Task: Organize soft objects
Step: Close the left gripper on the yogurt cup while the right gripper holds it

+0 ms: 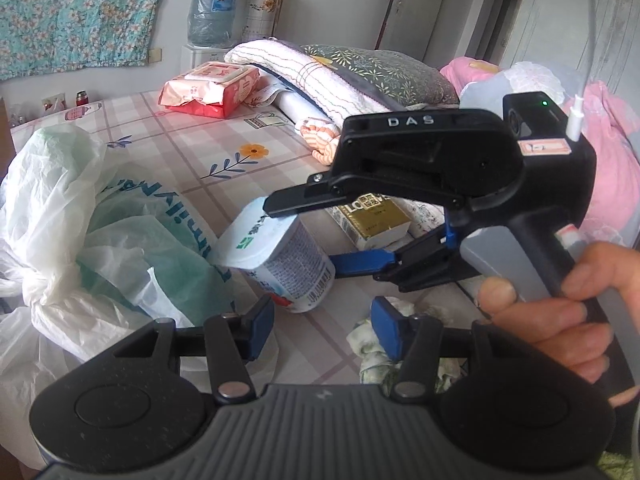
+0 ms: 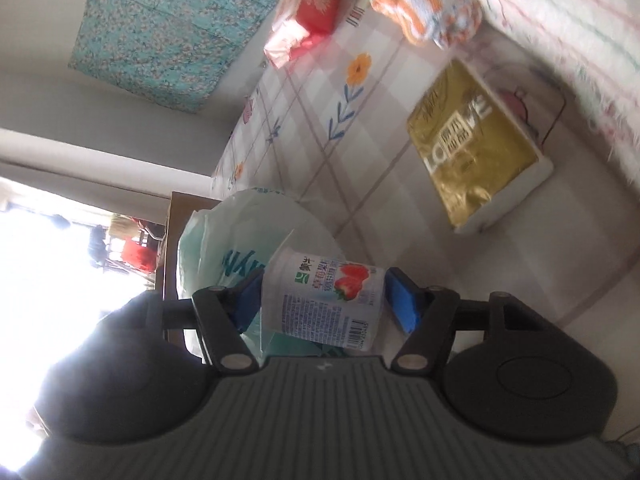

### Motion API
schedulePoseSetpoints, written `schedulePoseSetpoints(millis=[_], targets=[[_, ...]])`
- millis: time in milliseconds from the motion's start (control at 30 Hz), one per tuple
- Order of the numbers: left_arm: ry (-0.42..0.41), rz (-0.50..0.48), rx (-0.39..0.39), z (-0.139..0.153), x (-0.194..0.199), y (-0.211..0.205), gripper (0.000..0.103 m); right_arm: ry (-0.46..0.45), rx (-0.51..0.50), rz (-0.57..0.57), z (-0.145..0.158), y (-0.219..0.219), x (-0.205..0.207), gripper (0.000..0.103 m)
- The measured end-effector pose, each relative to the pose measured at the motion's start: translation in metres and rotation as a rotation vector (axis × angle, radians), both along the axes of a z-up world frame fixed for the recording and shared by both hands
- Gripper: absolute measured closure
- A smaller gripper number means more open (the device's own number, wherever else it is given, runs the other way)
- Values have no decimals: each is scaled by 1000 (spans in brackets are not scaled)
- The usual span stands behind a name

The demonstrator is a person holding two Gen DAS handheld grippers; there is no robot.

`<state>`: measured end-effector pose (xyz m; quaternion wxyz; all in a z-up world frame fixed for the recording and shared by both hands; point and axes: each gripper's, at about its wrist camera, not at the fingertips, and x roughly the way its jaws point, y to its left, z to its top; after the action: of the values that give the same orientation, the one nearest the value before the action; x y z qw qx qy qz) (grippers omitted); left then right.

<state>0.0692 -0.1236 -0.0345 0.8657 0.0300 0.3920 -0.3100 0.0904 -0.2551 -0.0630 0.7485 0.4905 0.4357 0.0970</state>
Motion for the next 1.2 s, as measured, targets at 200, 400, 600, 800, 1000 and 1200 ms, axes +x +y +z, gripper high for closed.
schedulePoseSetpoints(millis=[200, 400, 600, 800, 1000, 1200], targets=[[-2, 5, 1, -1, 2, -2, 48, 4, -8, -15, 1, -4, -4, 38], [-16, -1, 6, 0, 0, -7, 48, 3, -123, -38, 12, -12, -10, 38], [-49, -13, 38, 0, -2, -16, 44, -33, -124, -63, 15, -23, -21, 41], [-61, -22, 70, -4, 5, -29, 41, -59, -125, -64, 20, -30, -24, 51], [-51, -17, 86, -10, 10, -34, 42, -52, -135, -34, 18, -21, -25, 58], [-68, -26, 95, -9, 13, -40, 43, -53, -139, -9, 16, -12, -23, 65]])
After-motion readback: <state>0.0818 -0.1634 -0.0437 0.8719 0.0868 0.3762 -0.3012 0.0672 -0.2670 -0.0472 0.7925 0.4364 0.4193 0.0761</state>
